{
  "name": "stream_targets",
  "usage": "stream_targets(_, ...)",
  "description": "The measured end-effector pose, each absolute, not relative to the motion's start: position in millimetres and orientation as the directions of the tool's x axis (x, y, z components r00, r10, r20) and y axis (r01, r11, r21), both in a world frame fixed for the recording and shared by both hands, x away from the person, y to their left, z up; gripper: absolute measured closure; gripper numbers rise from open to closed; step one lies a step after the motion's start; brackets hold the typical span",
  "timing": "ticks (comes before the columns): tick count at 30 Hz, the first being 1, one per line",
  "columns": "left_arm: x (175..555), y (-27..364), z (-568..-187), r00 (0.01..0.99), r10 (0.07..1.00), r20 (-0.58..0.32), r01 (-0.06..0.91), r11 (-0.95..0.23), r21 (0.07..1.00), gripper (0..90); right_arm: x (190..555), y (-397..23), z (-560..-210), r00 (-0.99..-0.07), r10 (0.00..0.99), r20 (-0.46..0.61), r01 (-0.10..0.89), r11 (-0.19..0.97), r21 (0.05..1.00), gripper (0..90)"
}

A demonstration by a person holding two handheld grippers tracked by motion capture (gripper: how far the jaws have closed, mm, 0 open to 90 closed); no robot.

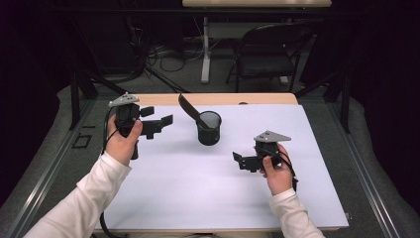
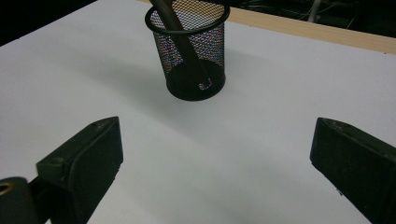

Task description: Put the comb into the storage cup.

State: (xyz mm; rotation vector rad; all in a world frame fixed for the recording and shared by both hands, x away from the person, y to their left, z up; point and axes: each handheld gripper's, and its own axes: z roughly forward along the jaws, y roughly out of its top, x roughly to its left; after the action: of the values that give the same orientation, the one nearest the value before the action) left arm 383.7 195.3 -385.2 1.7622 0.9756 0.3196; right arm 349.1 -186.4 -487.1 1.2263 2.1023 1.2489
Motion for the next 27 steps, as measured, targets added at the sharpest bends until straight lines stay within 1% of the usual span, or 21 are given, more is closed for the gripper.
stream_targets(1,383.2,195.2,-385.4,0.639,0.735,-0.228,0.458,-0.125,0.880,8.3,349.1,-186.4,-487.1,-0.533,0.841,0.089,0.480,0.215,0.850,2.4)
stream_targets(3,381.9,194.5,-385.8,0.652,0.725,-0.222,0.451,-0.135,0.882,4.9,349.1,-186.5,-487.1,-0.532,0.842,0.089,0.481,0.215,0.850,2.4)
stream_targets(5,380.2,193.1,-385.8,0.663,0.721,-0.203,0.444,-0.160,0.882,4.1,349.1,-186.6,-487.1,-0.533,0.841,0.089,0.483,0.216,0.848,2.4)
stream_targets(8,378.3,191.4,-386.5,0.678,0.708,-0.199,0.440,-0.174,0.881,0.6,349.2,-186.5,-487.1,-0.534,0.841,0.088,0.482,0.218,0.849,2.4)
stream_targets(16,373.3,187.3,-390.4,0.700,0.697,-0.157,0.425,-0.230,0.875,0.5,349.1,-186.3,-487.1,-0.535,0.840,0.087,0.479,0.217,0.851,2.4)
stream_targets(25,372.2,186.0,-392.4,0.717,0.684,-0.136,0.424,-0.274,0.863,0.5,349.1,-186.3,-487.1,-0.535,0.840,0.089,0.483,0.217,0.848,2.4)
stream_targets(27,372.2,185.8,-393.8,0.723,0.676,-0.144,0.431,-0.277,0.859,0.5,349.1,-186.2,-487.1,-0.536,0.840,0.090,0.483,0.217,0.848,2.4)
